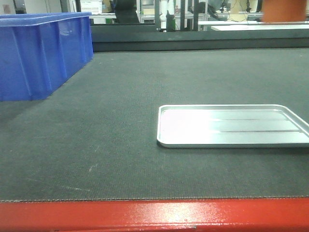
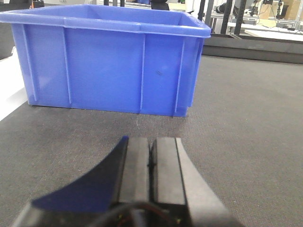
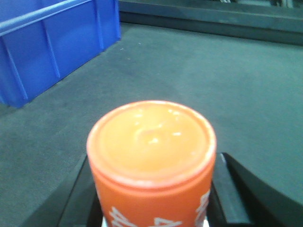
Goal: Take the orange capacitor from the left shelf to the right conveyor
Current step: 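Lower the held capacitor with the right gripper onto the metal tray, then open the right gripper and lift it off the capacitor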
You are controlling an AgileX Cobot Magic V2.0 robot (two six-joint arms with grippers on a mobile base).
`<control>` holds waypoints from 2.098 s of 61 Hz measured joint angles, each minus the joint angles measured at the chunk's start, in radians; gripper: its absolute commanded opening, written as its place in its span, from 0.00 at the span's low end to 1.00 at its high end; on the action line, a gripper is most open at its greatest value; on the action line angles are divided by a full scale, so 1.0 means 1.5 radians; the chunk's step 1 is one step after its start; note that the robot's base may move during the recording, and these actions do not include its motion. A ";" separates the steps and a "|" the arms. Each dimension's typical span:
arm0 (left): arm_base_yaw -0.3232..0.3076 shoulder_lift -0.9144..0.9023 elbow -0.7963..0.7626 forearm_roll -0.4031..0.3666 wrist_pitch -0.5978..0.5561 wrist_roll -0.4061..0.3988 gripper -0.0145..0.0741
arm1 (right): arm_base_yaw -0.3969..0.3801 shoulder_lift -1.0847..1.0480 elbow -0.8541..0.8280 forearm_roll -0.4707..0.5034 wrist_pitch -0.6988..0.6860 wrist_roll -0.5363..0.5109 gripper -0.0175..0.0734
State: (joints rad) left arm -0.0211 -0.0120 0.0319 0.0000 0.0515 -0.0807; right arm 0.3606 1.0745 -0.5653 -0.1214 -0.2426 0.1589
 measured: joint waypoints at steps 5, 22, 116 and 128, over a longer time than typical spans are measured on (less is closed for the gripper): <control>0.000 0.000 0.000 0.000 0.000 0.000 0.05 | 0.000 0.065 0.040 -0.012 -0.129 -0.001 0.32; 0.000 0.000 0.000 0.000 0.000 0.000 0.05 | -0.044 0.286 0.087 -0.020 -0.427 -0.001 0.32; 0.000 0.000 0.000 0.000 0.000 0.000 0.05 | -0.070 0.032 0.127 -0.039 -0.221 0.033 0.52; 0.000 0.000 0.000 0.000 0.000 0.000 0.05 | -0.070 -0.144 0.133 -0.040 -0.036 0.040 0.23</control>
State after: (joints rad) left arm -0.0211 -0.0120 0.0319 0.0000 0.0515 -0.0807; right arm 0.2560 0.8586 -0.3656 -0.1819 -0.2962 0.2184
